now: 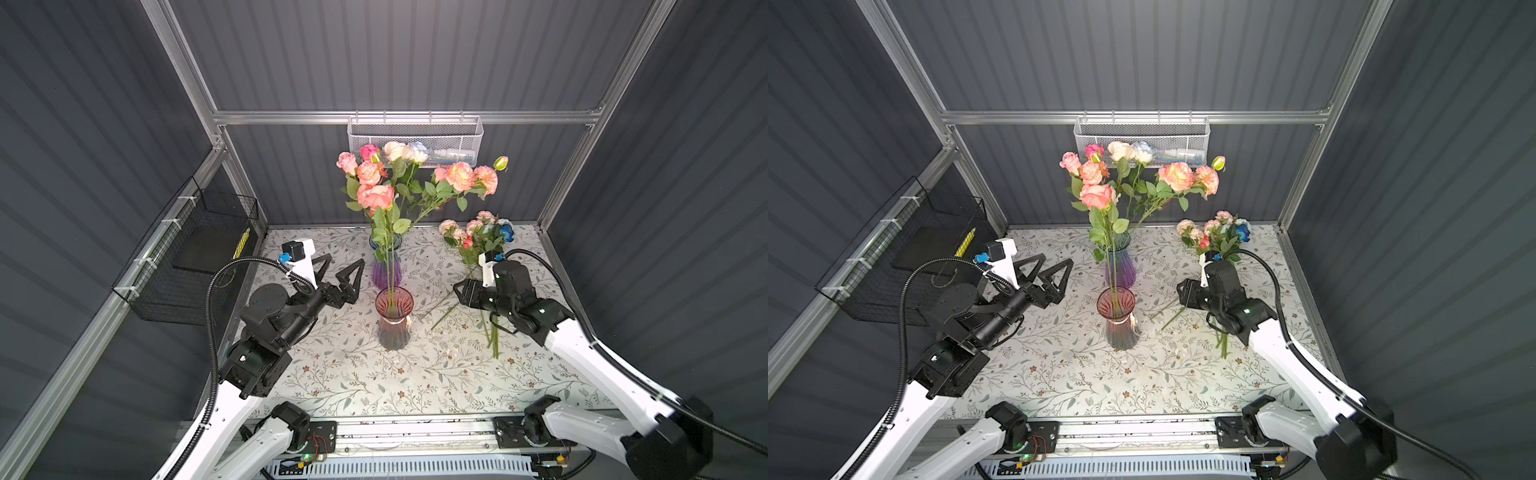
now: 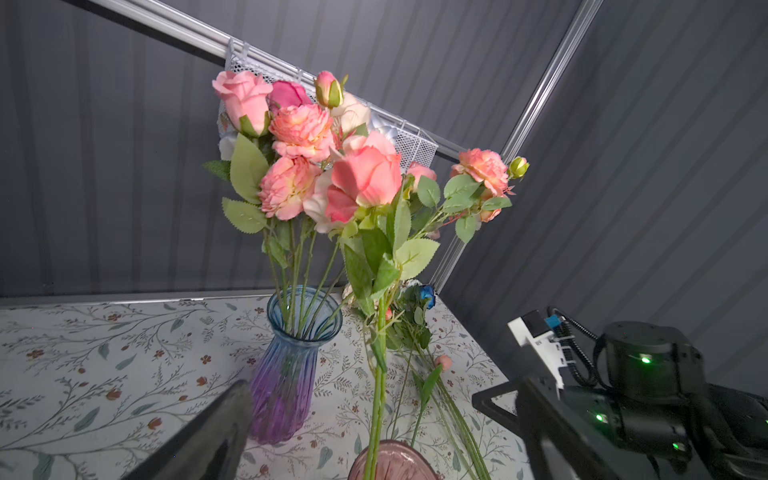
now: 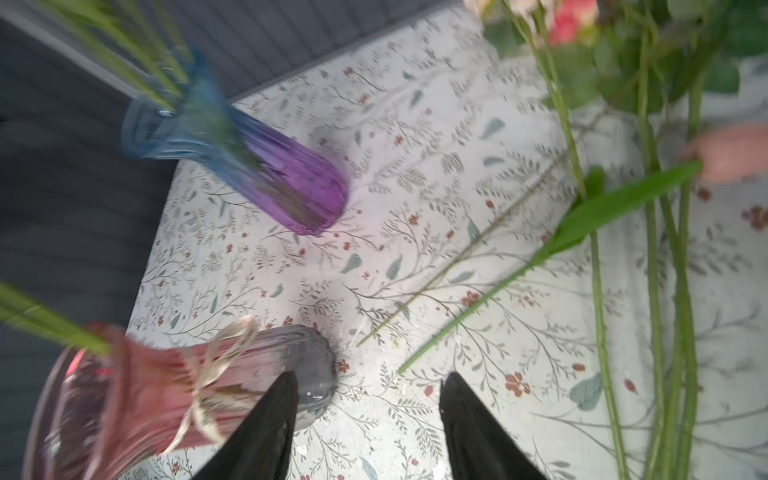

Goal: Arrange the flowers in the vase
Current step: 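Lower the pink rose into the pink vase and open both grippers, then close the right gripper on the pink tulip stem in the pile, then lift the pink tulip upright and carry it over the pink vase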

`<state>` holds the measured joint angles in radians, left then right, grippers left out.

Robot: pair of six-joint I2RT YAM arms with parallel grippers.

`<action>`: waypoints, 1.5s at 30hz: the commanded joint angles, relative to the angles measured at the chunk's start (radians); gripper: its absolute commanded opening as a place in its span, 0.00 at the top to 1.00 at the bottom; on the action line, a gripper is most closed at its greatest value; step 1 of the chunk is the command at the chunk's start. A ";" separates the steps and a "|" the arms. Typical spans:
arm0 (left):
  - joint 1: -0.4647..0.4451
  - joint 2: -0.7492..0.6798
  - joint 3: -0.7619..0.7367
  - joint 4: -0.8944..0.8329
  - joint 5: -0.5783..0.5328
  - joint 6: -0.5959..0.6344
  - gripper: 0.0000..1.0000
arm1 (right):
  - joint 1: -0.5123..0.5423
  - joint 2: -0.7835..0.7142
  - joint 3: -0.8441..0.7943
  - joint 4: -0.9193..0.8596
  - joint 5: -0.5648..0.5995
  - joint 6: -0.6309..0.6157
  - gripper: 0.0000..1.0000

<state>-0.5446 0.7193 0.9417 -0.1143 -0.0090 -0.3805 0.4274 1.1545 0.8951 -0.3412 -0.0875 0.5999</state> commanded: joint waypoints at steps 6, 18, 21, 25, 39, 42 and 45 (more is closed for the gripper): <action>-0.002 -0.091 -0.039 -0.123 -0.069 -0.044 0.00 | -0.146 0.272 -0.035 0.065 -0.036 0.203 0.46; -0.003 -0.125 -0.065 -0.185 -0.078 -0.075 0.00 | -0.177 0.523 0.000 0.243 0.002 0.294 0.48; -0.003 -0.129 -0.070 -0.185 -0.078 -0.077 0.00 | -0.185 0.567 0.015 0.263 0.006 0.304 0.51; -0.002 -0.127 -0.072 -0.192 -0.076 -0.080 0.00 | -0.194 0.610 0.027 0.289 -0.003 0.317 0.59; -0.002 -0.126 -0.069 -0.206 -0.071 -0.081 0.00 | -0.194 0.326 -0.093 0.305 -0.037 0.214 0.96; -0.003 -0.123 -0.066 -0.206 -0.068 -0.083 0.00 | -0.193 0.178 -0.139 0.257 -0.050 0.186 0.96; -0.003 -0.119 -0.066 -0.203 -0.064 -0.083 0.00 | -0.184 0.015 -0.166 0.196 -0.062 0.151 0.97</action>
<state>-0.5446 0.5995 0.8757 -0.3161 -0.0788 -0.4572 0.2371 1.2751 0.7494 -0.0711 -0.1322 0.8059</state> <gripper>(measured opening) 0.997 0.081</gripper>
